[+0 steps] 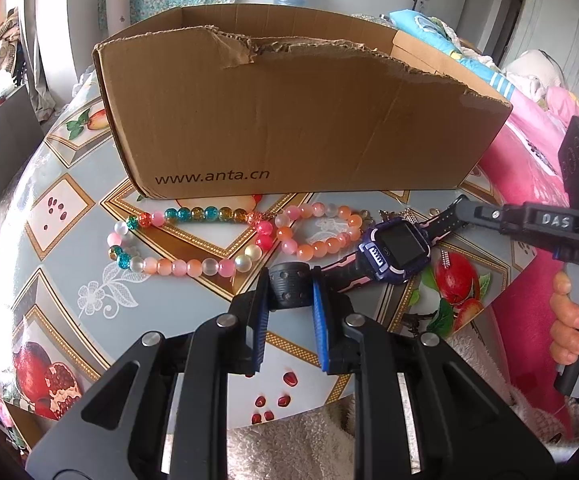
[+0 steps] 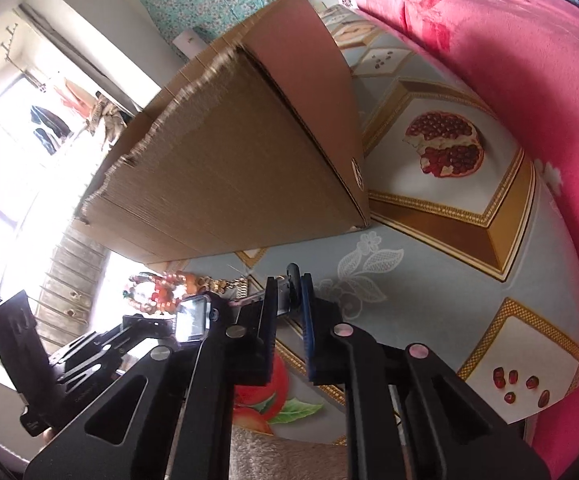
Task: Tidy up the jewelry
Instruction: 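Carry the black smartwatch into the cardboard box with both grippers and open them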
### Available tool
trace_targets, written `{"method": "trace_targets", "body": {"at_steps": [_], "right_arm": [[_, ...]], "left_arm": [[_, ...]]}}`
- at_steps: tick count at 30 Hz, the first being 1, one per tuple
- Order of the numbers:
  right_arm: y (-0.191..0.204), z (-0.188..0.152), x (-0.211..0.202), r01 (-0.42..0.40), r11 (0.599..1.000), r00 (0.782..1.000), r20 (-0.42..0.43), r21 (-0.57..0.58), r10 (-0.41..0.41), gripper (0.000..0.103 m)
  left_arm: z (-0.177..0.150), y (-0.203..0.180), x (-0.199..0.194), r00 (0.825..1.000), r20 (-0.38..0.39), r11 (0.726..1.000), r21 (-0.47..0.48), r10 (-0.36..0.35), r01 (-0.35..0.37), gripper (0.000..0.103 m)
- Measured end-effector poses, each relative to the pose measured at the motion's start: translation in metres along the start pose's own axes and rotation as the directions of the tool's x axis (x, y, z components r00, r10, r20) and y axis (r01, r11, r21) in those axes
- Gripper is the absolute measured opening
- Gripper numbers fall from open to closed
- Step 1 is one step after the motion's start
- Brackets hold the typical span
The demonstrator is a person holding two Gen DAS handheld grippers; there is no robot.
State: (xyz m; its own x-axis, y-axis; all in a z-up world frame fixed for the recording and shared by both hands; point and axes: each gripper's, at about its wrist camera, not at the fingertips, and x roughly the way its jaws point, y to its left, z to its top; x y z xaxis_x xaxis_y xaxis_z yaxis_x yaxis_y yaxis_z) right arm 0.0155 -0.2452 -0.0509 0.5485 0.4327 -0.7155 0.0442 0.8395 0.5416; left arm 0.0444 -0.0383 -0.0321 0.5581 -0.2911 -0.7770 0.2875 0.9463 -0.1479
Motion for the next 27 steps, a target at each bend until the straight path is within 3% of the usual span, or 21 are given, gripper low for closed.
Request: {"method": "trace_targets", "body": {"at_steps": [5,15,21,24,27], "right_arm": [[0.007,-0.001,-0.007,-0.003,1.000,0.999,0.041,-0.009,0.003,0.006],[0.071,0.000,-0.053,0.045,0.972,0.985,0.175,-0.231,-0.004,0.005],[0.093,0.016,-0.088,0.032,0.957,0.973,0.227,-0.289,0.036,0.005],[0.108,0.027,-0.106,0.025,0.942,0.963,0.262,-0.334,0.067,0.005],[0.126,0.054,-0.114,0.021,0.928,0.954,0.287,-0.373,0.093,0.005]], "left_arm": [[-0.002,0.000,-0.001,1.000,0.008,1.000,0.001,-0.002,0.002,0.018],[0.002,0.000,-0.030,0.996,0.074,0.998,-0.005,-0.059,0.059,0.018],[0.015,0.008,-0.068,0.982,0.140,0.991,-0.017,-0.125,0.129,0.018],[0.034,0.016,-0.094,0.965,0.195,0.983,-0.020,-0.176,0.184,0.018],[0.062,0.021,-0.111,0.953,0.242,0.982,-0.002,-0.184,0.190,0.018]]}}
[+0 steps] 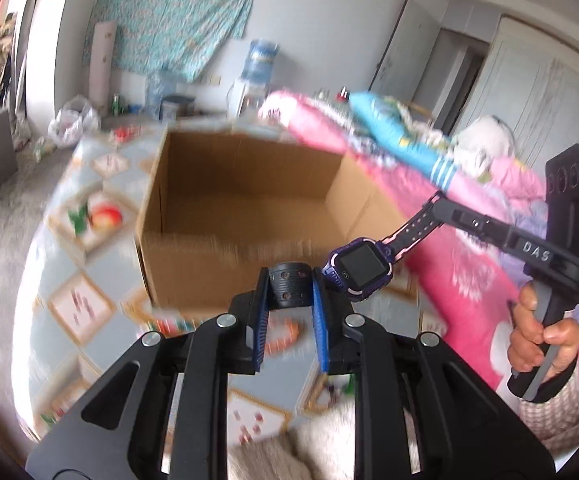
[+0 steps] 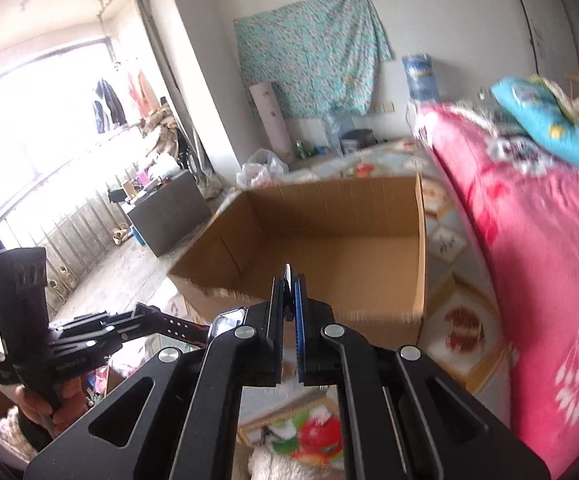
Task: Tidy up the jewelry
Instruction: 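Carry the black smartwatch into the cardboard box with both grippers and open them, then withdraw from the box and move the left gripper to the multicolour bead bracelet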
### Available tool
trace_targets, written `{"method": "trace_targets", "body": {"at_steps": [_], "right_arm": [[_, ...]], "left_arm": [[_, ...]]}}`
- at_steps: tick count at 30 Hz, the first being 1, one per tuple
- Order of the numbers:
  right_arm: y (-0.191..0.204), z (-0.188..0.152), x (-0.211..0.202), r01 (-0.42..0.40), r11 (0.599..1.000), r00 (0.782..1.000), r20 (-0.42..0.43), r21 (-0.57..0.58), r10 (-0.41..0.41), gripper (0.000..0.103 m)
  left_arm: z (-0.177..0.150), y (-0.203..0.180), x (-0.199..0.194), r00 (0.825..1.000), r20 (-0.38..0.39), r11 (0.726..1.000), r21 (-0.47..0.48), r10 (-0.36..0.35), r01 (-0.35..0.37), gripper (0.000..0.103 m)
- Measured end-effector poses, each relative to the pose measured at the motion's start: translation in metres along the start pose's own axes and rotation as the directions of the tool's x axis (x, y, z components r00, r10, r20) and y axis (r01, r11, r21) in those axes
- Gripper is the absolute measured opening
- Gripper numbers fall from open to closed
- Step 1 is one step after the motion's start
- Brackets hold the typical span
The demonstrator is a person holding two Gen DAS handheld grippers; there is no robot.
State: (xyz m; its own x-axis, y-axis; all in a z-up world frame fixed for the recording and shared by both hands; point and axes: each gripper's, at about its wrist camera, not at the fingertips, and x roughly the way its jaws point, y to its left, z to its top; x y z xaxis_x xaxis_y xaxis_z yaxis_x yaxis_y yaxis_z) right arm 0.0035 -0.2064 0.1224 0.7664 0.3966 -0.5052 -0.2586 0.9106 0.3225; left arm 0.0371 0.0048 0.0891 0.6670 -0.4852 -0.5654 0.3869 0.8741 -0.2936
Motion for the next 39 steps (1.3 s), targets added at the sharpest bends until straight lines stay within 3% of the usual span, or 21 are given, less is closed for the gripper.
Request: {"method": "trace_targets", "body": {"at_steps": [4,8,12,16,18,21,23,26,30,32,39], "right_arm": [[-0.008,0.044,0.033,-0.007,1.000,0.999,-0.035,-0.004,0.007,0.005],[-0.026,0.075,0.102,0.013,1.000,0.984,-0.180,0.024,-0.009,0.005],[-0.047,0.081,0.167,0.079,0.996,0.942,-0.331,0.041,-0.061,0.005],[-0.063,0.084,0.210,0.148,0.989,0.907,-0.401,0.017,-0.129,0.005],[-0.069,0.084,0.223,0.192,0.981,0.892,-0.415,-0.014,-0.180,0.005],[-0.077,0.085,0.232,0.233,0.972,0.871,-0.436,-0.037,-0.225,0.007],[-0.081,0.083,0.236,0.264,0.963,0.853,-0.454,-0.046,-0.256,0.008],[-0.086,0.082,0.233,0.260,0.965,0.860,-0.445,-0.037,-0.249,0.010],[-0.087,0.087,0.218,0.234,0.972,0.895,-0.384,-0.032,-0.228,0.013],[-0.086,0.091,0.205,0.205,0.979,0.915,-0.352,-0.015,-0.197,0.014],[-0.070,0.093,0.121,0.106,0.994,0.971,-0.212,-0.015,-0.107,0.015]], "left_arm": [[0.057,0.010,0.016,0.999,0.004,0.999,0.017,0.035,-0.035,0.018],[0.106,0.018,0.065,0.993,-0.071,0.994,0.058,0.092,-0.088,0.018],[0.134,0.030,0.129,0.967,-0.206,0.986,0.099,0.150,-0.132,0.018],[0.144,0.043,0.190,0.920,-0.321,0.972,0.142,0.225,-0.189,0.018],[0.143,0.046,0.209,0.903,-0.349,0.965,0.164,0.253,-0.207,0.019],[0.144,0.048,0.231,0.874,-0.377,0.948,0.199,0.307,-0.247,0.035],[0.146,0.048,0.235,0.878,-0.347,0.940,0.211,0.329,-0.269,0.038],[0.150,0.049,0.234,0.885,-0.324,0.938,0.201,0.335,-0.281,0.047],[0.156,0.048,0.221,0.902,-0.288,0.943,0.179,0.323,-0.280,0.049],[0.160,0.047,0.208,0.911,-0.266,0.946,0.171,0.314,-0.277,0.059],[0.153,0.042,0.115,0.953,-0.130,0.957,0.137,0.272,-0.254,0.079]]}}
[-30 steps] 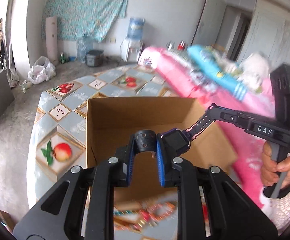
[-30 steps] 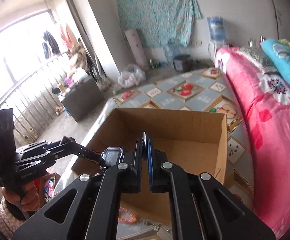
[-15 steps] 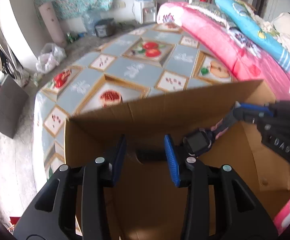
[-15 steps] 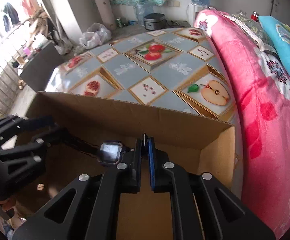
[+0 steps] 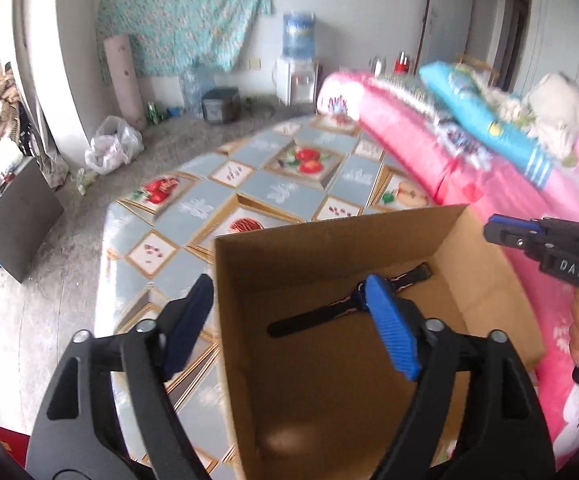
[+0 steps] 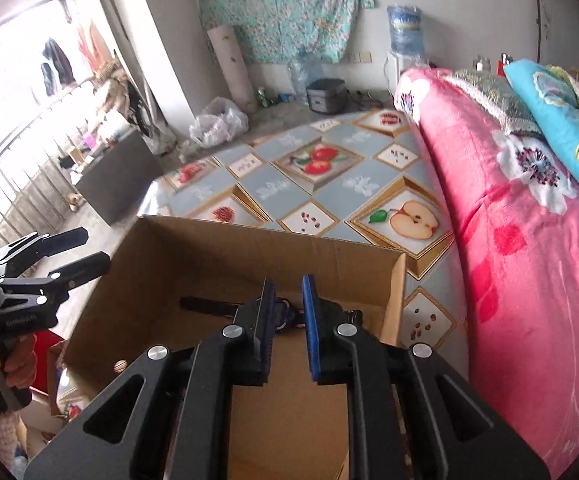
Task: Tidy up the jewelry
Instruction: 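Withdraw from the box and move the left gripper to the multicolour bead bracelet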
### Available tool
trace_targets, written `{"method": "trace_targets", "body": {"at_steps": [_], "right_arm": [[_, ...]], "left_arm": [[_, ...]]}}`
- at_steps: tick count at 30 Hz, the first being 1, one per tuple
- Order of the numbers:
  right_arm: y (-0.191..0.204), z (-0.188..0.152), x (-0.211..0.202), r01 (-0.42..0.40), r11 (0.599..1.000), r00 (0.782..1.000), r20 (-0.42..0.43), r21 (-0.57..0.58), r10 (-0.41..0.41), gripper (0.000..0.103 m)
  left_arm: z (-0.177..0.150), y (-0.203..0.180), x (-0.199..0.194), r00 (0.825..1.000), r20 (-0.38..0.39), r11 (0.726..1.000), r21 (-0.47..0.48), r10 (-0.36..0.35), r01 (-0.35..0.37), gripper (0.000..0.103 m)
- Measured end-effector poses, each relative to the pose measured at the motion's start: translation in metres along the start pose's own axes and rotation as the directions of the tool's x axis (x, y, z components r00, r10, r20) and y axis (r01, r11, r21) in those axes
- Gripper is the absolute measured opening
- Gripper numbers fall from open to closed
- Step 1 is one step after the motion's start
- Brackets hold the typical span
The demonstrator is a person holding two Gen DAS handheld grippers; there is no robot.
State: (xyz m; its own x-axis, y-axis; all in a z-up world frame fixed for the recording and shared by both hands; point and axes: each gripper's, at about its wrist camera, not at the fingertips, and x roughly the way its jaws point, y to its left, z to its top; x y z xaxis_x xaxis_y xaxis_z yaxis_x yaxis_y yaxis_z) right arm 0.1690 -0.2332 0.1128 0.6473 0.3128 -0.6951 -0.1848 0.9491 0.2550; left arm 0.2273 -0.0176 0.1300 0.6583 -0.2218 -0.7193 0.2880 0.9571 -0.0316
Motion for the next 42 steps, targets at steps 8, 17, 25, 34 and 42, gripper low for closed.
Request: {"method": "trace_targets", "body": {"at_steps": [8,17,25,34,42], "right_arm": [[0.028,-0.080,-0.090,-0.143,0.986,0.976,0.152,-0.089,0.155,0.022],[0.054,-0.176,-0.051,-0.209,0.978,0.978,-0.020,0.017,0.210,0.022],[0.060,-0.208,-0.027,-0.168,0.983,0.977,-0.120,0.073,0.176,0.022],[0.088,-0.203,-0.020,-0.079,0.996,0.990,-0.119,-0.030,0.075,0.050],[0.116,-0.193,-0.030,0.100,0.973,0.994,-0.011,-0.210,-0.105,0.096]], "left_arm": [[-0.105,0.027,-0.082,0.988,0.153,0.994,-0.112,0.035,-0.018,0.089],[-0.202,0.015,-0.020,0.990,-0.107,0.980,-0.170,0.090,-0.107,0.089],[-0.224,0.011,0.007,0.957,-0.173,0.966,-0.068,0.233,-0.247,0.091],[-0.244,0.028,-0.004,0.970,-0.150,0.965,-0.151,0.192,-0.215,0.096],[-0.244,0.034,-0.001,0.968,-0.166,0.963,-0.159,0.189,-0.215,0.096]]}}
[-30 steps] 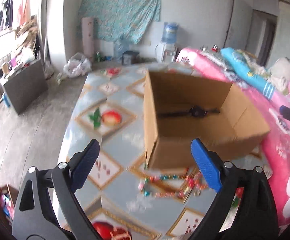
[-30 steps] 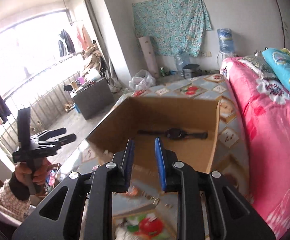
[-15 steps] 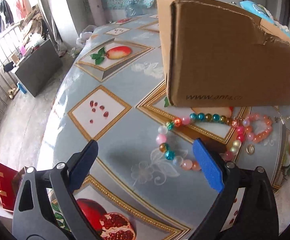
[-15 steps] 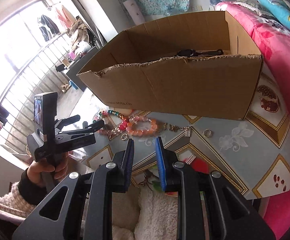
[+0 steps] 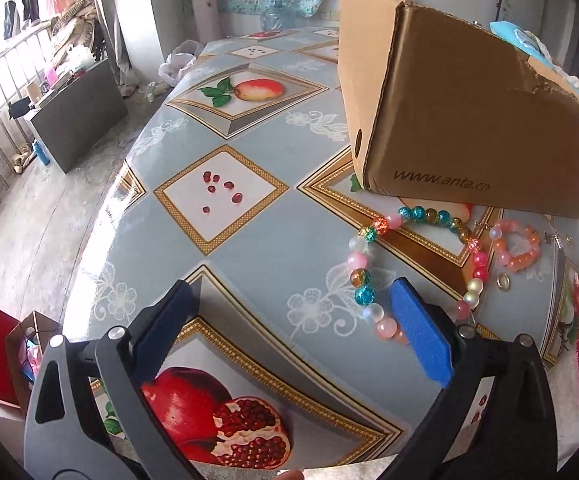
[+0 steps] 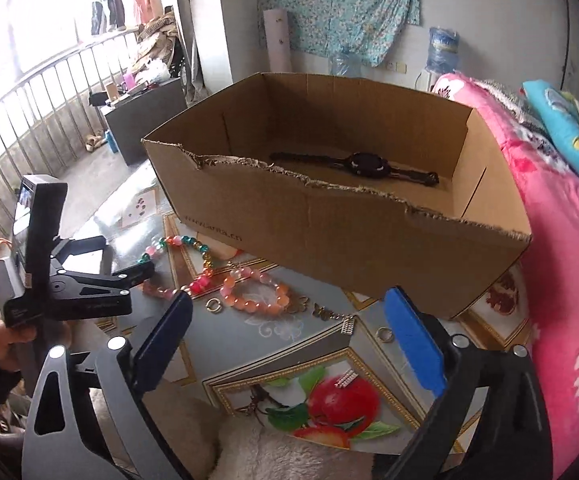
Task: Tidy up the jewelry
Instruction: 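Withdraw from the box and move the left gripper to the multicolour bead bracelet, then close the left gripper on the bead bracelet and lift it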
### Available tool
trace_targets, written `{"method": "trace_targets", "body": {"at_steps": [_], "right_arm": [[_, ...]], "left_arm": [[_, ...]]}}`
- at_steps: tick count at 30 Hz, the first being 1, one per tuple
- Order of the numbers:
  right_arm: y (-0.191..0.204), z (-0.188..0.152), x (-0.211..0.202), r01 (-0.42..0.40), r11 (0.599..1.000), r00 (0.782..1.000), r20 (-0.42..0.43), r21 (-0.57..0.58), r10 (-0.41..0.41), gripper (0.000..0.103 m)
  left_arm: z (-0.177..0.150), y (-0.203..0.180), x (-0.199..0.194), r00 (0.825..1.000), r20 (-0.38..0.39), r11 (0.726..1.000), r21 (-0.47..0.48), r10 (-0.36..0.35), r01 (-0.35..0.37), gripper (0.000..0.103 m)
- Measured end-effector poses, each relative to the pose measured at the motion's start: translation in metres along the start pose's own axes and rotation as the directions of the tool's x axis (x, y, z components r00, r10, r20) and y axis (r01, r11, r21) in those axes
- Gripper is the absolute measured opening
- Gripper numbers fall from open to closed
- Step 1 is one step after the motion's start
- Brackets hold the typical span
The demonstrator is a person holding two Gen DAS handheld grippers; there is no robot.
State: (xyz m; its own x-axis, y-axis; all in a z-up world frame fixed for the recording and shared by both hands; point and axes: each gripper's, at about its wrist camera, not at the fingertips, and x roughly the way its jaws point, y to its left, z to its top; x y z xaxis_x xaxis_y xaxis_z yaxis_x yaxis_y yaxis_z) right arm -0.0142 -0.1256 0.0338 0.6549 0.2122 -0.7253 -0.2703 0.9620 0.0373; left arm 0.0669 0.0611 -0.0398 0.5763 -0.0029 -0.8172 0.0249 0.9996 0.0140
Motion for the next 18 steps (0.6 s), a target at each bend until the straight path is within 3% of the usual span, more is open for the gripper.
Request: {"method": "trace_targets", "body": {"at_steps": [4,7,10,16,18], "right_arm": [[-0.001,0.007,-0.006,0.102,0.995,0.994,0.035,-0.012,-0.102,0.097],[-0.003,0.012,-0.017,0.096,0.995,0.989,0.115,-0.022,-0.093,0.097],[-0.005,0.006,-0.029,-0.015,0.999,0.978,0.206,-0.030,0.021,0.097],[0.006,-0.004,-0.006,-0.102,0.995,0.989,0.106,0.013,0.100,0.096],[0.006,-0.009,-0.002,-0.140,0.989,0.986,0.101,0.055,0.134,0.091]], "left_arm": [[-0.001,0.000,-0.001,1.000,0.000,1.000,0.009,-0.011,0.011,0.096],[-0.002,0.000,-0.001,1.000,0.009,1.000,0.017,-0.015,0.014,0.096],[-0.004,0.000,-0.002,1.000,0.022,0.999,0.025,-0.020,0.020,0.096],[-0.008,0.002,-0.011,0.998,0.046,0.999,0.021,-0.043,0.042,0.092],[-0.008,0.001,-0.020,0.992,0.087,0.996,0.021,-0.088,0.086,0.081]]}}
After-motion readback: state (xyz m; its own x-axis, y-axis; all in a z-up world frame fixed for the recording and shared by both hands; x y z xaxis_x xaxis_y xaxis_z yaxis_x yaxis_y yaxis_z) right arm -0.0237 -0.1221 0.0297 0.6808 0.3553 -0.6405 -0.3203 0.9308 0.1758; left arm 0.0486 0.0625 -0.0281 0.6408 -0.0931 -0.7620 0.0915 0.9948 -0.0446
